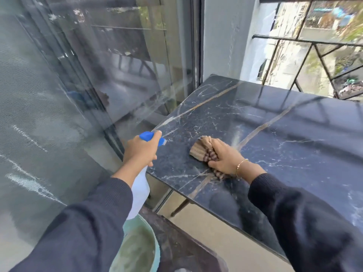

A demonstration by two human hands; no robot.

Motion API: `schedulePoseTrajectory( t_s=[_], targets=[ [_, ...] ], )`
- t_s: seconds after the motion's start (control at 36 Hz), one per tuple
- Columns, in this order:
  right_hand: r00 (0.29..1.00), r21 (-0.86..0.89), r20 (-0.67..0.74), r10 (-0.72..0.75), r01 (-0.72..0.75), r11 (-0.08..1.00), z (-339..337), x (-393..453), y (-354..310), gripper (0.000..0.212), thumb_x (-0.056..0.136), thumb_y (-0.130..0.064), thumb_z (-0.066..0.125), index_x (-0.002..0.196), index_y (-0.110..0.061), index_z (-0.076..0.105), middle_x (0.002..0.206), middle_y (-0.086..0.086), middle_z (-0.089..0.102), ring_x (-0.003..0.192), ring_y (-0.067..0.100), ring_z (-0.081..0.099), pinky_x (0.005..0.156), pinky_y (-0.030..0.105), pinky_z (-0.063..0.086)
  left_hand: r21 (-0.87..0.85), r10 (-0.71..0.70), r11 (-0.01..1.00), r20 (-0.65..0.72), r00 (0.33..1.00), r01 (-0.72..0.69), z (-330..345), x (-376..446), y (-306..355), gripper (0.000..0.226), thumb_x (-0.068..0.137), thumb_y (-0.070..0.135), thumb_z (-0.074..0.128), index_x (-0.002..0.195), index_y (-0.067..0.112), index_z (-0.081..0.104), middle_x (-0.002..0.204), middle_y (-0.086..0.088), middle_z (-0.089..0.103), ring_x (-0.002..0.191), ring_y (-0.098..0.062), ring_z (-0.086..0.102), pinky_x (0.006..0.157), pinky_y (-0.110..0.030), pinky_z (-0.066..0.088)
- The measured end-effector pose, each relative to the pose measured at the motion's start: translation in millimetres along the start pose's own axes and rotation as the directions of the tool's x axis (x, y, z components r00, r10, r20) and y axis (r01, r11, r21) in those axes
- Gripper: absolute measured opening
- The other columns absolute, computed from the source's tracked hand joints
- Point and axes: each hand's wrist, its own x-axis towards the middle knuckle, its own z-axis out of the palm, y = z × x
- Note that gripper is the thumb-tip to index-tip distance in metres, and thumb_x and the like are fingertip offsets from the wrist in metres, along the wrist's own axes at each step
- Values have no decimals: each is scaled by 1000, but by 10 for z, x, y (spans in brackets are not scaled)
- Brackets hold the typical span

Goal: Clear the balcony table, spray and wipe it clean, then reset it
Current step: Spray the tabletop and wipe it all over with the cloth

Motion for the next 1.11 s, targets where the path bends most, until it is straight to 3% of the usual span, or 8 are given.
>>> schedulePoseTrajectory(
  t_s=[0.11, 0.22, 0.5, 0.56, 0.64, 0.81, 0.94, 1.11],
  targets=[
    [977, 59, -104, 184, -178, 982, -101, -521, 237, 59, 81, -12, 60, 134, -6, 35, 134, 13, 45, 124, 28, 43, 97, 27, 32, 19, 25, 999, 135, 991, -28, -2, -313, 24, 44, 86, 55, 51, 72, 15, 61, 56, -5, 63, 41, -20, 51, 69, -30, 51],
    [946, 78, -163, 280, -270, 960, -109, -923, 333, 60, 81, -11, 58, 135, -4, 34, 135, 17, 44, 126, 30, 41, 101, 30, 31, 80, 60, 994, 184, 981, -76, -47, -613, -24, 40, 84, 58, 51, 69, 21, 58, 49, -4, 58, 41, -19, 53, 62, -27, 49],
    [880, 147, -281, 383, -356, 923, 79, -1066, 35, 61, 80, -7, 58, 137, -6, 36, 133, 22, 46, 125, 36, 40, 105, 37, 32, -20, 22, 1000, 86, 996, -20, -347, -692, -334, 39, 84, 53, 54, 89, 16, 66, 52, -3, 60, 37, -18, 51, 55, -26, 51],
    [857, 153, -301, 417, -389, 909, 137, -1052, 20, 57, 80, -8, 59, 133, -6, 39, 128, 23, 48, 122, 37, 41, 103, 39, 34, -13, 8, 1000, 54, 999, -7, -402, -622, -369, 39, 83, 53, 54, 91, 17, 68, 50, -4, 57, 43, -21, 55, 61, -30, 55],
    [863, 146, -335, 377, -348, 926, 238, -841, -42, 56, 76, -10, 59, 129, -7, 43, 122, 22, 54, 116, 38, 44, 101, 41, 36, 51, 16, 999, -9, 1000, -15, -529, -419, -393, 45, 84, 55, 49, 91, 15, 67, 55, -6, 61, 47, -25, 58, 73, -32, 56],
    [905, 115, -304, 297, -275, 955, 291, 17, -501, 58, 80, -13, 56, 133, -5, 36, 128, 23, 47, 123, 35, 40, 108, 39, 30, 28, -23, 999, -24, 999, 24, -668, 9, -471, 43, 83, 52, 51, 88, 13, 66, 59, -5, 63, 43, -23, 53, 65, -29, 53],
    [967, 65, -214, 140, -129, 989, 400, 722, -925, 59, 82, -16, 55, 135, -4, 33, 132, 20, 44, 126, 34, 37, 110, 38, 26, -19, -63, 998, -16, 998, 62, -725, 237, -606, 44, 84, 53, 49, 66, 13, 54, 60, -4, 64, 34, -17, 49, 52, -24, 43],
    [991, 20, -19, -132, 132, 991, 563, 630, -1156, 62, 81, -19, 60, 135, -6, 33, 134, 12, 43, 126, 27, 39, 101, 26, 25, -21, -75, 997, -25, 997, 74, -680, 253, -723, 43, 83, 53, 51, 73, 13, 59, 64, -5, 65, 39, -19, 52, 59, -25, 49]
  ],
)
